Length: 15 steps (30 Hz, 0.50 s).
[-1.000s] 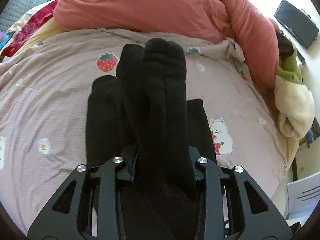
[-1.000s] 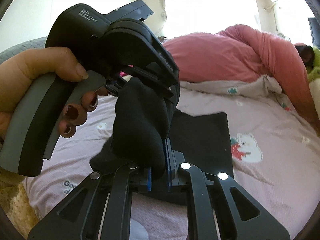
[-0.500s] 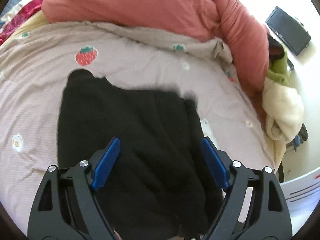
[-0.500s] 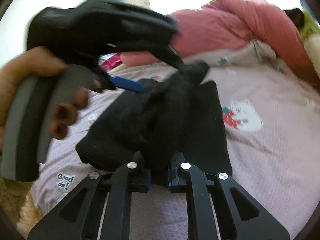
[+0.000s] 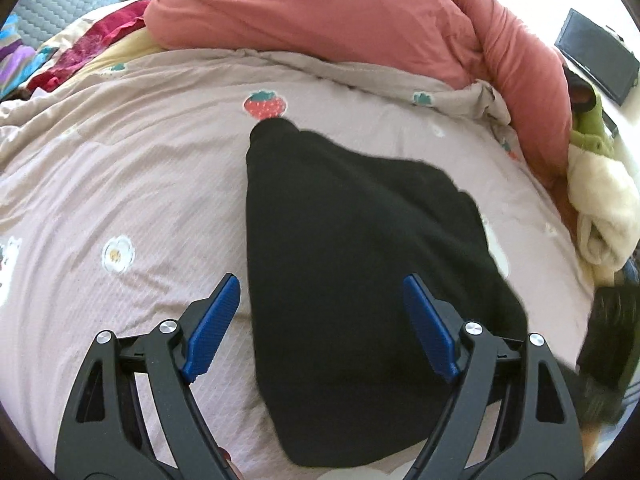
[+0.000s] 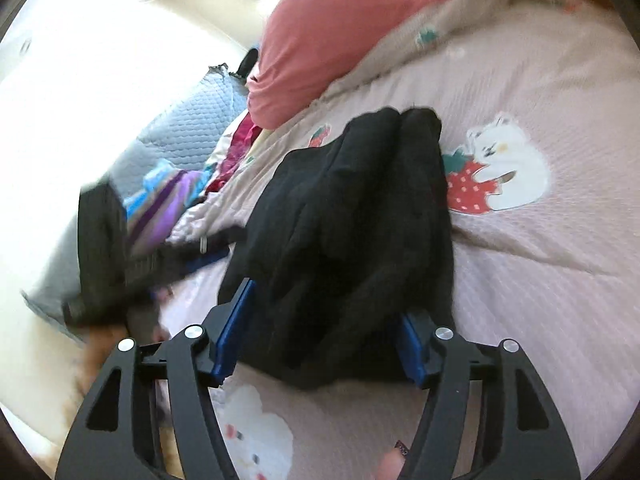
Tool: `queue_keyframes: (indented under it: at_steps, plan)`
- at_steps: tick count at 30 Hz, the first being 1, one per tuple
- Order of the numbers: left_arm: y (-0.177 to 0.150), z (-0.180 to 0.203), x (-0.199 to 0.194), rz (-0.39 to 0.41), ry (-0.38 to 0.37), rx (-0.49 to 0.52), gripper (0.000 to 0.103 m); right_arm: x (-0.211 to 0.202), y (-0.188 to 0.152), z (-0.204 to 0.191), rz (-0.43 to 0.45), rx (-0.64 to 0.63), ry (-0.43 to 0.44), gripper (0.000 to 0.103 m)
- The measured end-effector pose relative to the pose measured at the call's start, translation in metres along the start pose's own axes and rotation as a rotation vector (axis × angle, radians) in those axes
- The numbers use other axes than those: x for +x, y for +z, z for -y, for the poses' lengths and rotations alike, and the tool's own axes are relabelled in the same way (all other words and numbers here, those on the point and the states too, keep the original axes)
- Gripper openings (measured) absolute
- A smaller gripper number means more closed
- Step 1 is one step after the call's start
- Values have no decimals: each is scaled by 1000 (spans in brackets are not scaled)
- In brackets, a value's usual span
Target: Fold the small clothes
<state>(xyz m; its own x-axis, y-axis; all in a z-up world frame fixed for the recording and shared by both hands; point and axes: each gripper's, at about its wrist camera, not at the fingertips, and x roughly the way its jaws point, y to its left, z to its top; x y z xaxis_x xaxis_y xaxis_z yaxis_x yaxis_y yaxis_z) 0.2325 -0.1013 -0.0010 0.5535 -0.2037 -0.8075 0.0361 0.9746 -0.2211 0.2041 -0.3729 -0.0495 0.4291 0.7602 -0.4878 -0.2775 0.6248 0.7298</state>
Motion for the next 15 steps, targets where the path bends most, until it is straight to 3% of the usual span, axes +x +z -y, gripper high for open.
queue_keyframes:
  at_steps: [3,7,11,15]
  plan:
    - [-6,-3,1,-4,-2,3,76,13,22,8,-39,52,40,63]
    - [-10,-5,2,-4,-16,4,76,30,44,6,-62,29,0,60]
    - [-10,-6,3,-6,-13,10,76,48,59,-2,-90,-58,-55,26]
    - [-11,-6,-2,9,1,26,76,48,66,-42,-70,-236,-86,23]
